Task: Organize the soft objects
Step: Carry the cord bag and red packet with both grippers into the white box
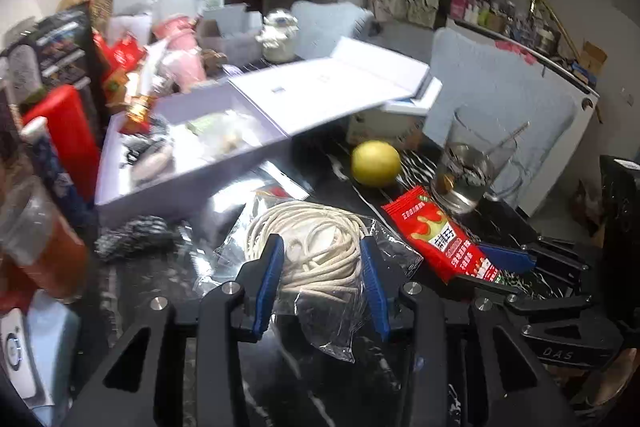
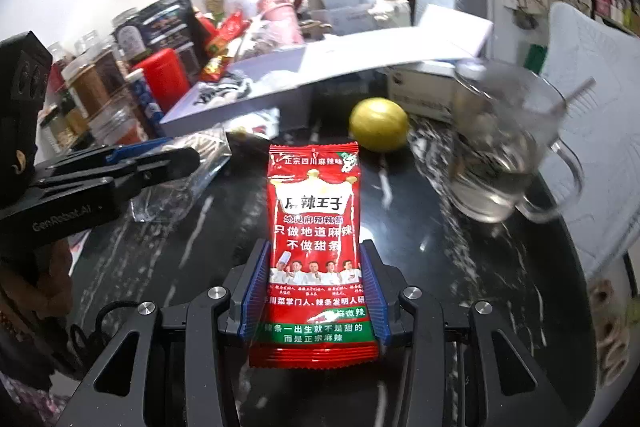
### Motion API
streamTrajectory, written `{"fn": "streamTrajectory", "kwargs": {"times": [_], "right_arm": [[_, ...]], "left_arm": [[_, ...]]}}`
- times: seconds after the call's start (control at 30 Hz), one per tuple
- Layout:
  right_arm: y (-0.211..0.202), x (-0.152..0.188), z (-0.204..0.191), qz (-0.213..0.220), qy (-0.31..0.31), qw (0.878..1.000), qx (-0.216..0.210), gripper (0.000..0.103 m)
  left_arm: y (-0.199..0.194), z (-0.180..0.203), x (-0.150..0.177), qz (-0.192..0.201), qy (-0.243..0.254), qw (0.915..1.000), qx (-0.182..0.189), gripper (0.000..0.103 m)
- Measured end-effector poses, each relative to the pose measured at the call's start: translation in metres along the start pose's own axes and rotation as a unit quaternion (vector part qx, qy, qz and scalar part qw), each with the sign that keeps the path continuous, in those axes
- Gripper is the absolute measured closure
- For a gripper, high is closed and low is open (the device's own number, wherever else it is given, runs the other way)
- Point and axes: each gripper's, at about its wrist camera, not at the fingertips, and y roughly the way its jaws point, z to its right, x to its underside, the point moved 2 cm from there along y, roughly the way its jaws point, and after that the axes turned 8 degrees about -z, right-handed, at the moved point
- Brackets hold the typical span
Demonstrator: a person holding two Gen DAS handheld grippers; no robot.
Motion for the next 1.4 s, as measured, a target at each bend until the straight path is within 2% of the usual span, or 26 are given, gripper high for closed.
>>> {"fn": "streamTrajectory", "kwargs": {"times": [0.27,0.63,0.8,1.03,1.4], "right_arm": [[-0.005,-0.024,-0.032,0.022,-0.041,0.999,-0.018,0.059],[-0.004,-0.076,-0.064,0.052,-0.091,0.994,-0.030,0.059],[-0.003,-0.106,-0.074,0.074,-0.108,0.991,-0.039,0.059],[0.018,-0.151,-0.075,0.084,-0.112,0.989,-0.051,0.059],[0.043,-0.224,-0.063,0.104,-0.117,0.988,-0.020,0.060]], "left_arm": [[-0.031,-0.024,-0.011,0.052,-0.022,0.9981,-0.023,0.064],[-0.051,-0.062,-0.050,0.112,-0.041,0.9919,-0.043,0.064],[-0.050,-0.076,-0.073,0.128,-0.048,0.9893,-0.051,0.064],[-0.042,-0.095,-0.098,0.146,-0.065,0.9848,-0.067,0.064],[-0.015,-0.138,-0.144,0.166,-0.106,0.9771,-0.081,0.064]]}}
